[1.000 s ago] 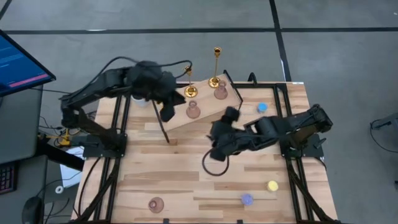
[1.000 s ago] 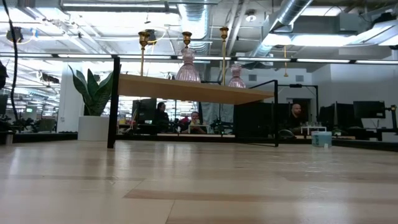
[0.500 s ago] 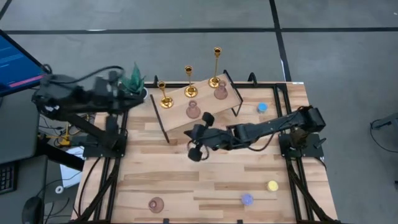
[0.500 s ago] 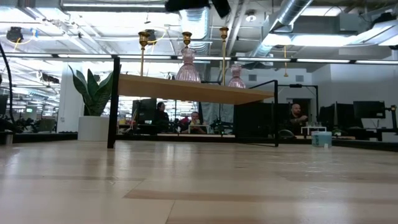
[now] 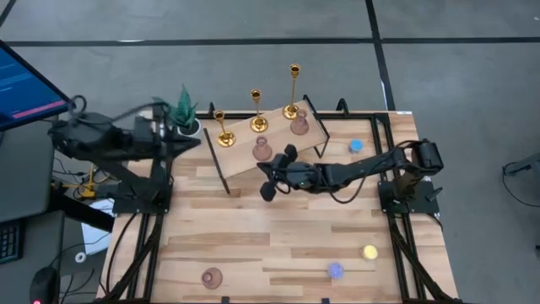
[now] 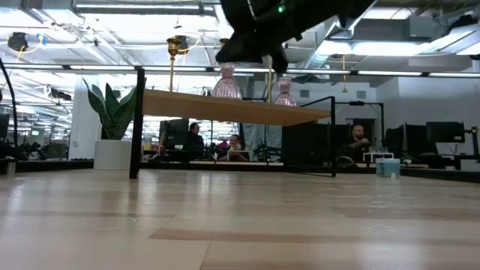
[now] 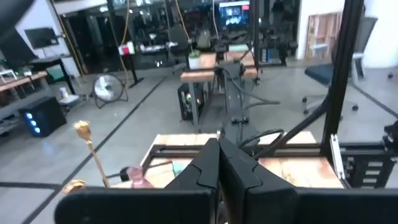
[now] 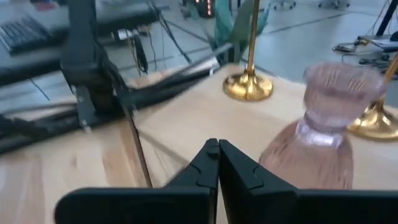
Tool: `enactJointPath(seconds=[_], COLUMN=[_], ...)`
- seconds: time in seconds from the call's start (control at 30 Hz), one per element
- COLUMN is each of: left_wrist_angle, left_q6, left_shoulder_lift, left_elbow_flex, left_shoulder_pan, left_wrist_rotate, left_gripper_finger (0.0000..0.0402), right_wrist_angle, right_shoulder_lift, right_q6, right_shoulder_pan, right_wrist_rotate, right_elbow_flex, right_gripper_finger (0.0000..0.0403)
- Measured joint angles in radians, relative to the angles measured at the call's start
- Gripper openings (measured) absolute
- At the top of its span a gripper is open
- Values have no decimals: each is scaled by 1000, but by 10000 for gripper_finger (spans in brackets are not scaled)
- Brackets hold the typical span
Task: Pick & Place candle stick holders
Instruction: Put the top pink glass candle holder on the shelf
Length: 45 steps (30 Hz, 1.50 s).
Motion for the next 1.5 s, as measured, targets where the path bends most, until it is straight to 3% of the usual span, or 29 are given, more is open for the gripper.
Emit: enactJointPath(seconds=[0.3, 0.5, 0.97, 1.5], left_wrist_angle=[49, 54, 54, 34], left_q6=[0, 0, -5, -61], left_shoulder_lift=[-50, -59, -58, -56], left_elbow_flex=[-88, -89, -89, -89], left_shoulder_pan=[1, 1, 1, 1], left_wrist_rotate=[-20, -19, -19, -19], left_gripper_finger=[3, 2, 6, 7], right_wrist_angle=[-78, -80, -88, -183], right_shoulder_lift=[6, 6, 6, -31], right_q6=[-40, -39, -39, -5], right_shoulder_pan=[-52, -101, -171, -143], right_wrist_rotate=[-1, -68, -69, 1], right_elbow_flex=[0, 0, 0, 14], right_gripper_finger=[0, 0, 0, 0])
